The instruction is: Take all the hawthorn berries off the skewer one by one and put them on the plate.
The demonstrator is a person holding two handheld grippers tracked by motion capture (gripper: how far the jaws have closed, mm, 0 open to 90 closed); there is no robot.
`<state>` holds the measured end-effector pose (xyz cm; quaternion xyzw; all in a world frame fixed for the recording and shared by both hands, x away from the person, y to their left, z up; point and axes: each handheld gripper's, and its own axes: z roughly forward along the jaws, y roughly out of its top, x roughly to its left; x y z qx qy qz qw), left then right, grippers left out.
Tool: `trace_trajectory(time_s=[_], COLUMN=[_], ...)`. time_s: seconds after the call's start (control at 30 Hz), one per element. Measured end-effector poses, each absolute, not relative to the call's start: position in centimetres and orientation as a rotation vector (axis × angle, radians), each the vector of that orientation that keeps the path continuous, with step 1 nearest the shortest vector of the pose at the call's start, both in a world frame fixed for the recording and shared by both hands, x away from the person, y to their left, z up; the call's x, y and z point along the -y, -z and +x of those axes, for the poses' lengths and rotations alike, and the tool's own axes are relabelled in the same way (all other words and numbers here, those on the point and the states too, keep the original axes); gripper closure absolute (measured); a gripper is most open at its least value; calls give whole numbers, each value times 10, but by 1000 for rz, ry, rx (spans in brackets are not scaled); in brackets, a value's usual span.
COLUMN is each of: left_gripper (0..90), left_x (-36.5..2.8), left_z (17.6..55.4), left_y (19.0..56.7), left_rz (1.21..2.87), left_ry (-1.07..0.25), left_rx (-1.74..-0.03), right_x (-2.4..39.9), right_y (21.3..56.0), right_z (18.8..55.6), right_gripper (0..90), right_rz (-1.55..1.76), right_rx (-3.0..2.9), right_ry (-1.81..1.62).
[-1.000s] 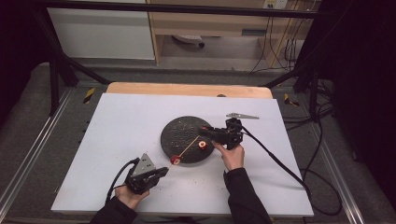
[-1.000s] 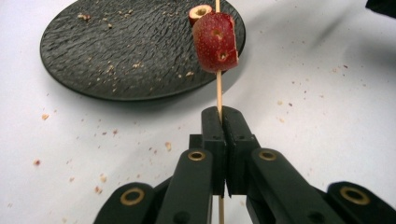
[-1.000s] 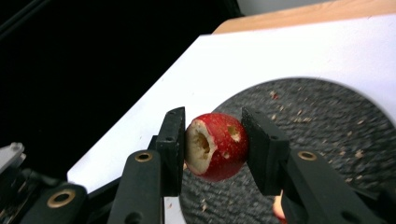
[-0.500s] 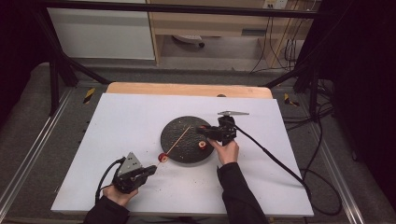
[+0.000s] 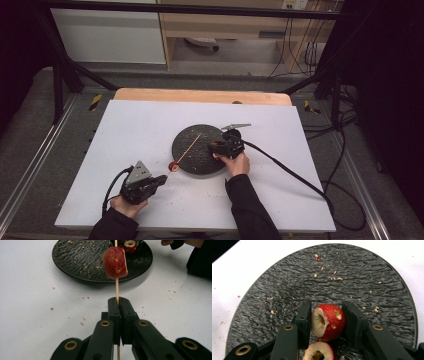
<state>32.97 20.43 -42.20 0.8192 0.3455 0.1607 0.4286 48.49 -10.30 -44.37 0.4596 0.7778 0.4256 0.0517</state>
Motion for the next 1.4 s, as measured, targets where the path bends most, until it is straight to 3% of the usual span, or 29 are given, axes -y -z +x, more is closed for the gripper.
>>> trace_trajectory(time_s=[0.33,0.73,1.03,1.4], left_gripper=[880,880,880,880], left_x=[-204,-200,-190,-156], left_z=[330,331,334,341], left_y=[421,419,417,405], left_rz=[2045,2044,2054,2060], left_ry=[-399,-394,-386,-379], left_rx=[-861,-860,-852,-792], right_x=[106,122,132,126], right_y=[434,405,397,396], right_z=[480,453,429,406], right_gripper=[467,156,82,77], right_rz=[1386,1338,1297,1258], right_rx=[-2338,-2293,-2307,-2329], right_ry=[-1314,-1374,-1448,-1568])
